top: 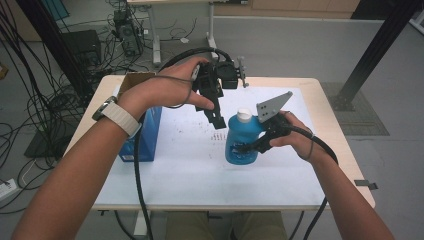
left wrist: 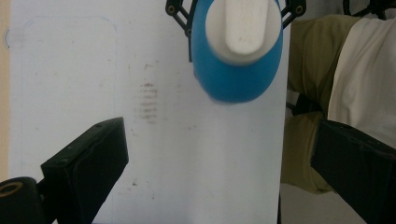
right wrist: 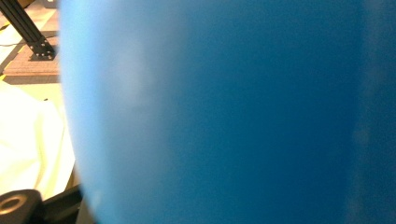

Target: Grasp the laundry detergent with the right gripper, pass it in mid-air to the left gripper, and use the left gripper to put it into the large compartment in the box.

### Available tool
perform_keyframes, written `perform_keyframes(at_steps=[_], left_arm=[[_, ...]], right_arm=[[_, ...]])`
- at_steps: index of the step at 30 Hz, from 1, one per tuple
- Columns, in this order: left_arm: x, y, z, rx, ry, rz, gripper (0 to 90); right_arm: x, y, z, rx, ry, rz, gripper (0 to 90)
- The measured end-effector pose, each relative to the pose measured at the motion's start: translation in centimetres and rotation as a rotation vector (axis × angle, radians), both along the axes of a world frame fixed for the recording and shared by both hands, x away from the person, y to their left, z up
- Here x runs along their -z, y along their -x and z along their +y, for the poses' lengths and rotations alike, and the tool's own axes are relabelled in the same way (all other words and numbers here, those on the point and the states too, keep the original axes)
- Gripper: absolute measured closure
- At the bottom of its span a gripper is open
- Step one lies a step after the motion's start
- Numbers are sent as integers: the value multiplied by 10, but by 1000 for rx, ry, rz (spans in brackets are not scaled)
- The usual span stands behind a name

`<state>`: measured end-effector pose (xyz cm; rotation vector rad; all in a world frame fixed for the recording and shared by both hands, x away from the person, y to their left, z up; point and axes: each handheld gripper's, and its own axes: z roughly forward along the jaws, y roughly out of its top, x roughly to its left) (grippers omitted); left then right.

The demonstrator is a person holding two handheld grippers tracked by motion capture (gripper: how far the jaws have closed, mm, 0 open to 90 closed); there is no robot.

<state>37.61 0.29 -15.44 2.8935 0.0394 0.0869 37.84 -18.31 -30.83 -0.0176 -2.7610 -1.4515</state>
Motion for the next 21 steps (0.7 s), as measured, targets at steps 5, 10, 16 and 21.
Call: perform_keyframes(at_steps=[5, 10, 16, 21], left_arm=[[0, 1, -1, 4, 7, -5, 46], [-1, 1, -3, 0, 8, -14, 46], [0, 1, -4, 0, 6, -15, 46], [0, 2, -6, 7, 5, -12, 46]], right_arm=[[-1, -1, 5, -11, 2, 0, 435], [-3, -3, 9, -14, 4, -2, 435], [-6, -3, 13, -20, 2, -2, 435], [-7, -4, 17, -25, 5, -3, 435]])
